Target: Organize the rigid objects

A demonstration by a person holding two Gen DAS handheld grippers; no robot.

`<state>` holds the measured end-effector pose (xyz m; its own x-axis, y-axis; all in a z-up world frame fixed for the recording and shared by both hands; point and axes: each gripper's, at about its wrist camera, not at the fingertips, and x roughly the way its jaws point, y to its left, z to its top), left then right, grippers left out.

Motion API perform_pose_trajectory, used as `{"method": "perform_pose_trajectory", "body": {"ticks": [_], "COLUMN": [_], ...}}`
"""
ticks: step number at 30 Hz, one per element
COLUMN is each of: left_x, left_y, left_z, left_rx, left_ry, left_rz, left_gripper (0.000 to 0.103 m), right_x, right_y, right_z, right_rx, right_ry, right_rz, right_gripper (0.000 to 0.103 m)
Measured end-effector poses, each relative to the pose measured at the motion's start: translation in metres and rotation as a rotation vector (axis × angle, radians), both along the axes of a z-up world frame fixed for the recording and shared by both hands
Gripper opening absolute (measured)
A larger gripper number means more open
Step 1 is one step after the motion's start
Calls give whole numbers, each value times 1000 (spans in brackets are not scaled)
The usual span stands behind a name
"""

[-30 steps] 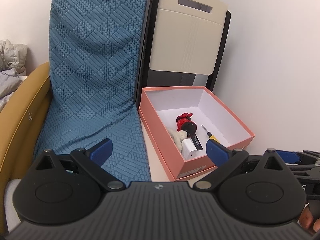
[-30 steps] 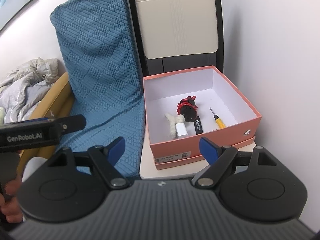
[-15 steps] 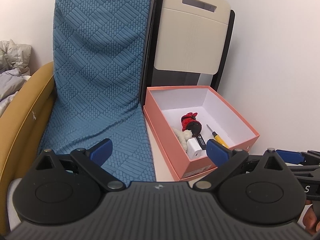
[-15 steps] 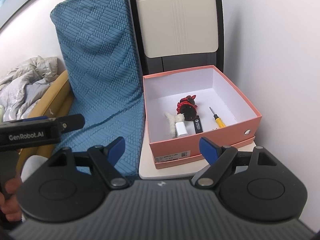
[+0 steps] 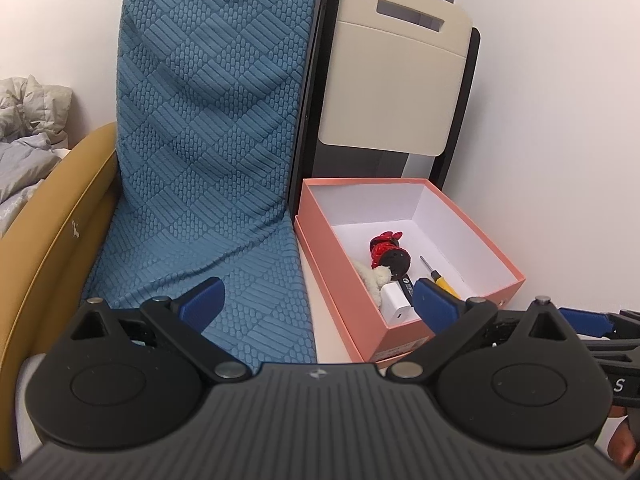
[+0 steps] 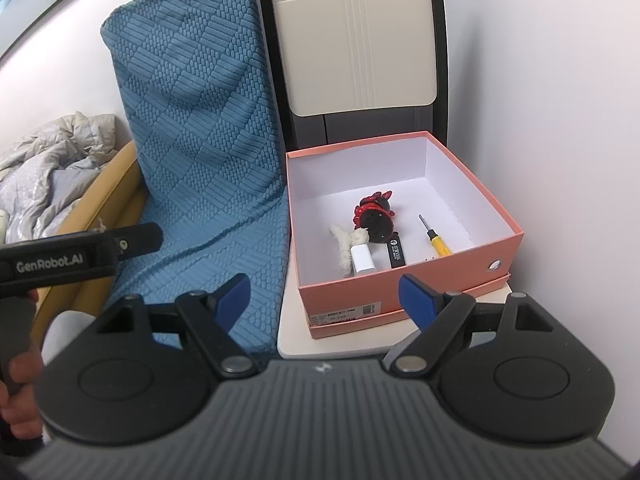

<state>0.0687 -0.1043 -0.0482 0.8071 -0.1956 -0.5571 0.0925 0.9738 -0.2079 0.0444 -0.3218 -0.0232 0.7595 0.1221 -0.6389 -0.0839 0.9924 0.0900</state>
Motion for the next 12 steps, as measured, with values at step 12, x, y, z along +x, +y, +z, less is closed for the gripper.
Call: {"method": "perform_pose_trajectory", "body": {"ticks": [12], "left_x": [1], "left_y": [0], "left_z": [0], "left_rx": [1], "left_ry": [5], "left_rz": [-5], "left_gripper": [102], "right_x": [0], "right_y": [0], "right_z": [1], "right_rx": [-1], "right_ry": [-2], "right_rz": [0], "right_gripper": [83]}}
